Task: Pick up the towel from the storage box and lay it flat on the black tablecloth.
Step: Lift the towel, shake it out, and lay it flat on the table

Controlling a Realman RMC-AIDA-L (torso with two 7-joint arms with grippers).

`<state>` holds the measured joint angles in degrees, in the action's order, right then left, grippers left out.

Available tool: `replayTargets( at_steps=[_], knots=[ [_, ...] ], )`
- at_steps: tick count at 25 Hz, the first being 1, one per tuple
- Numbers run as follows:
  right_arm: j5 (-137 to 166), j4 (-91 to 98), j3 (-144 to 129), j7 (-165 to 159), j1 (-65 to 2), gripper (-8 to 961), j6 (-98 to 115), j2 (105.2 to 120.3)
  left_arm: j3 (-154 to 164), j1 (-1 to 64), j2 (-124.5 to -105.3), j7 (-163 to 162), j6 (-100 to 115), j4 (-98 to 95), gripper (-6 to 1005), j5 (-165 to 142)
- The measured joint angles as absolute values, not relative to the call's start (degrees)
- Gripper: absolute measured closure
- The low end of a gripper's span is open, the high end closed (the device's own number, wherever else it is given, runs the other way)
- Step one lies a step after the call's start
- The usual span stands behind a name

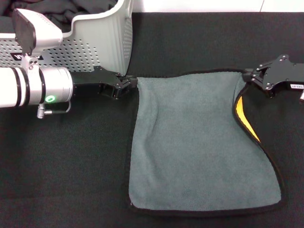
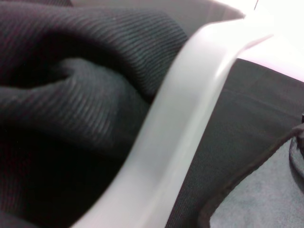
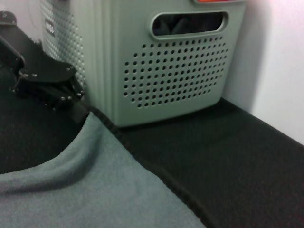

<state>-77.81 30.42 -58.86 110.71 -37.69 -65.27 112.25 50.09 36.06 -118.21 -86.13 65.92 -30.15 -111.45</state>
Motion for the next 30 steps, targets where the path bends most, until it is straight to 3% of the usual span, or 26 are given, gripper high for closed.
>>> replayTargets(
  at_steps=[15,30],
  knots=[
    [-75.7,32.7,-59.3,110.3,-38.1,946,-67.4,109.77,50.2,35.9,-118.36,-85.9,66.1,-29.9,946,-111.4],
    [-71.3,34.8,-59.3,111.4,-39.1,946,-67.7,110.31,49.8,35.8,-118.75,-85.9,66.1,-29.5,945,-110.4]
  ],
)
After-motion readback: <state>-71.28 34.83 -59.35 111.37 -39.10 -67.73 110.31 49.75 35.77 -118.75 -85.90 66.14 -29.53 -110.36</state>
